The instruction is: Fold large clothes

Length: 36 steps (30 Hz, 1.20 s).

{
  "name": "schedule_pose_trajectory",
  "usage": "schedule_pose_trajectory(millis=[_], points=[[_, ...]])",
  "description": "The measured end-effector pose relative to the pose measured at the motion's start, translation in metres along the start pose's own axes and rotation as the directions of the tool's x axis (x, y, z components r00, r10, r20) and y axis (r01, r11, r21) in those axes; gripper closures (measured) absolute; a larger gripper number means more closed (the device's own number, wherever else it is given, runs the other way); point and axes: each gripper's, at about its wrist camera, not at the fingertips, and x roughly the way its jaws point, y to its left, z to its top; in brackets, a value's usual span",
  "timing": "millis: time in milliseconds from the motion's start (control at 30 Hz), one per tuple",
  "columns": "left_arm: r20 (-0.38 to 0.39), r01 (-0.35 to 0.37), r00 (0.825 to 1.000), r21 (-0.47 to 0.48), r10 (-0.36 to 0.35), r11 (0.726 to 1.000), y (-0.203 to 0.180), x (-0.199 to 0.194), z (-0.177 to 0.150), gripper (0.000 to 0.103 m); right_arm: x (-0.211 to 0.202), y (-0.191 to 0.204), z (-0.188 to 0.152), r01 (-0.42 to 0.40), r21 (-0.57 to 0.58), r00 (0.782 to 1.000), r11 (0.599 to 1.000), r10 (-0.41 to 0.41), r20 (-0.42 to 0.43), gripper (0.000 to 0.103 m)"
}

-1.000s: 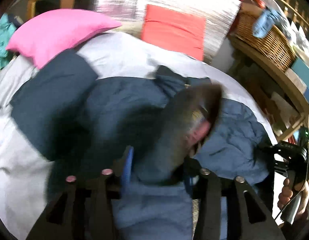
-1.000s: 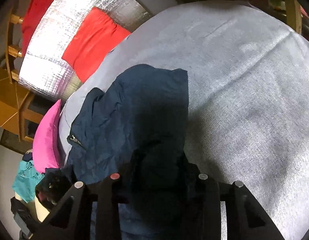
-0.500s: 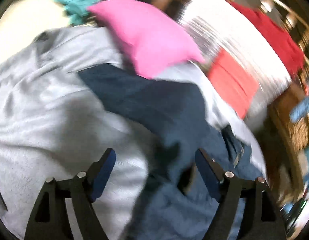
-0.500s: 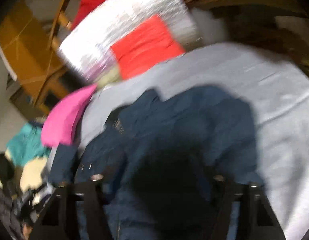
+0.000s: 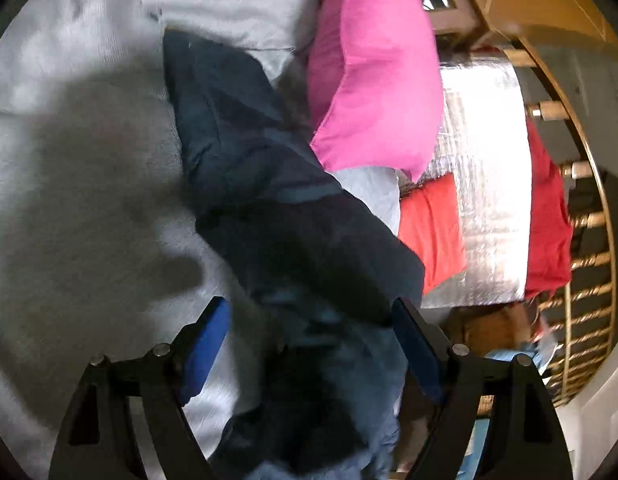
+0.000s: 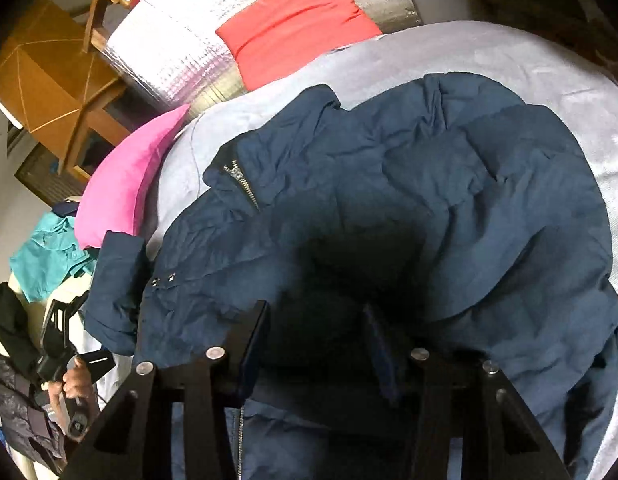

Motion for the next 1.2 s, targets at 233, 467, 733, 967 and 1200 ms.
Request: schedule_pose_trajectory(millis=[233,467,733,967,1200], points=[[0.039,0.059,0.997,0.067,-0.062,0.996,-0.013,0.007,0.006,0.071,-0.015,0.001,-0.008,0.021,-0.01,0.999,1.0,-0.021,0.03,0.051],[0.061,0.005,0.997,0.449,-0.036,0.893,-0.104,-0.01,-0.052,0.087,-0.047,-0.018,0.0,0.011,0.064,0.995,0.998,-0.017,0.099,0.051],[-0.182,0.061,0.977,0.734,0.109,0.676,-0.155,0.047,-0.217,0.09,-0.081,-0.051,0.005,-0.034,0.191,0.989,0.981,0.005,0.149,0.051],[-0.384,0.011,0.893,0.538,0.233,0.843,-0.101,0.07,-0.217,0.071,-0.1,-0.062,0.005,-0.065,0.21,0.986,0.976,0.031,0.163,0.038],[-0.167,0.025,0.983,0.528,0.074,0.849,-0.112,-0.029,-0.156,0.016,-0.105,-0.061,0.0,-0.074,0.19,0.984,0.979,0.041,0.171,0.035]])
